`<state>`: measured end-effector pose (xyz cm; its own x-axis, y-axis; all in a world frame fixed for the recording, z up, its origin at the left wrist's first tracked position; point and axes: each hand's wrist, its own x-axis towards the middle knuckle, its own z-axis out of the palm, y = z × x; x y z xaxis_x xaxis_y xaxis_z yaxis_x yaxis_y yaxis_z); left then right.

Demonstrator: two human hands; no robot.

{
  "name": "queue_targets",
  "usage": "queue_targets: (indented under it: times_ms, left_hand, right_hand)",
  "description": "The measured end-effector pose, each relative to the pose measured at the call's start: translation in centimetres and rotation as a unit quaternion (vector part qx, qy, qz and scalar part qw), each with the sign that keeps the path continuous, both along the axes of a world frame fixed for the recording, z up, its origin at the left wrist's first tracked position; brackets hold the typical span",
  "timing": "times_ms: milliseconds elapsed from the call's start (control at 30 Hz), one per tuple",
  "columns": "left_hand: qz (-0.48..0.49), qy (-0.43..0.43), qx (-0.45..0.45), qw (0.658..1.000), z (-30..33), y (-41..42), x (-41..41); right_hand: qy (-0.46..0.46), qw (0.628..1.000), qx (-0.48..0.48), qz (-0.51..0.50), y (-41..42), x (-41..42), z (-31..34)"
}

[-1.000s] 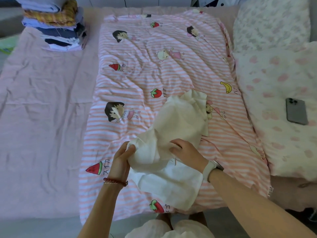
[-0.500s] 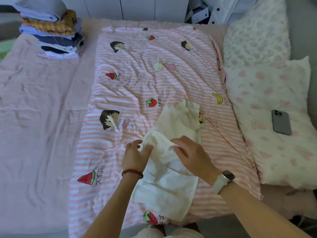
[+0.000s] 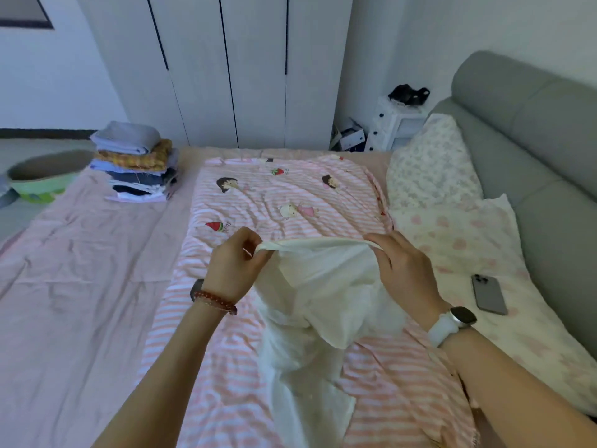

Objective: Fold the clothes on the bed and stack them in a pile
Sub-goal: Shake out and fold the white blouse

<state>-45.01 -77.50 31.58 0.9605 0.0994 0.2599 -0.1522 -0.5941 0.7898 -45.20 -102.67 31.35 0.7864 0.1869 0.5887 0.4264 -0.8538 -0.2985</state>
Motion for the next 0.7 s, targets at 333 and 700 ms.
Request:
queue_targets:
  times_ms: [333, 700]
  left_hand:
    - [0.107, -0.314, -0.079, 0.940, 17.7, -4.3, -4.3]
    - [0.141, -0.457, -0.176, 0.860, 24.5, -5.2, -9.4]
  right_hand:
    - [-0.217, 0.965, 0.142, -0.039, -1.2, -2.3, 15.4]
    - [-0.320, 0.896, 0.297, 0.079, -0.8, -5.5, 24.7]
